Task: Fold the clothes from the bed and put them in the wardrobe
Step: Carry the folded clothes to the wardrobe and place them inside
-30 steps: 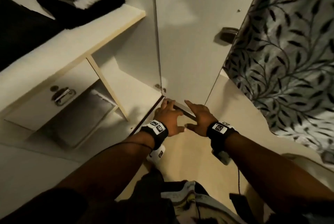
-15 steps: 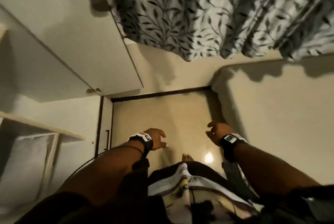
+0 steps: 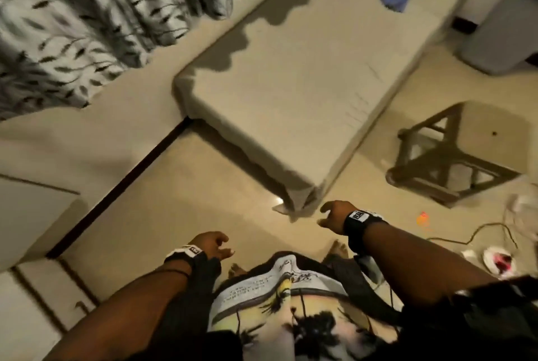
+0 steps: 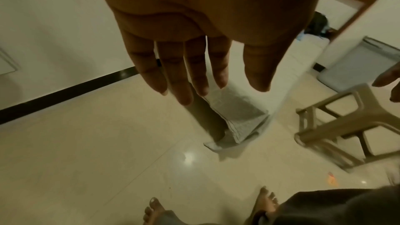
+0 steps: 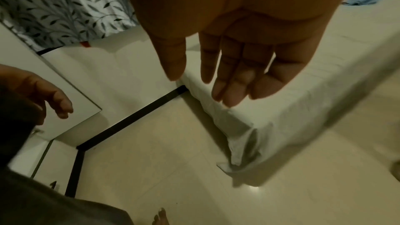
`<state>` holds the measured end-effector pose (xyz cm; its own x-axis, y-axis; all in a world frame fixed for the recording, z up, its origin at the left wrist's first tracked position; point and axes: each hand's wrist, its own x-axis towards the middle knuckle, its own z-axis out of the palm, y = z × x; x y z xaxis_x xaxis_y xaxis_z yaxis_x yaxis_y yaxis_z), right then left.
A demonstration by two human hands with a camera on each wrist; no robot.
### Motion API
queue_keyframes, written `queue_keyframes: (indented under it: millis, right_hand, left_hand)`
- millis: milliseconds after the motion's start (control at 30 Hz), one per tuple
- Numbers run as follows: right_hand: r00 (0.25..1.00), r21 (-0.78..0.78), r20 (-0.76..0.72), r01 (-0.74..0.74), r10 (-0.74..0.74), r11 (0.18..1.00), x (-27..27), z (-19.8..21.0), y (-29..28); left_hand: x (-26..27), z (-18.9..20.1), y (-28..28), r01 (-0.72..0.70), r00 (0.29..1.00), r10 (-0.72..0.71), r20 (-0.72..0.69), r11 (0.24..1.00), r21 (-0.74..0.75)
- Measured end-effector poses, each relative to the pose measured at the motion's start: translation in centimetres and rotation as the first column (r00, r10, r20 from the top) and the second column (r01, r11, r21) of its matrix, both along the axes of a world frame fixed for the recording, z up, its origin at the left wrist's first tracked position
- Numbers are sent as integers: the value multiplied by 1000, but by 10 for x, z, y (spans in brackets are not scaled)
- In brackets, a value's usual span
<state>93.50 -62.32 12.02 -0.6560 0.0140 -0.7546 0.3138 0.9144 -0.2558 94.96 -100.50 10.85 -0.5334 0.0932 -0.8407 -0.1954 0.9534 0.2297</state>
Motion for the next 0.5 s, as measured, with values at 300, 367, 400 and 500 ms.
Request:
queue_keyframes:
  millis: [300, 367, 400, 500]
  right_hand:
    - [992, -20, 100, 83, -80, 996, 93, -22, 214]
    - [989, -29, 100, 110, -107, 993, 108, -22, 263]
    - [986, -42, 103, 133, -128, 990, 112, -21, 289]
    - [977, -50, 67, 205, -201, 978, 108, -14, 346]
  left_hand:
    - [-48, -9, 192, 128, 992, -129, -7, 990, -61]
    - [-66, -7, 235, 93, 995, -93, -18, 996, -13]
    - [-77, -6, 257, 88, 996, -89, -31, 996, -7]
    - [-106, 1, 313, 94, 994, -94, -50, 996, 8]
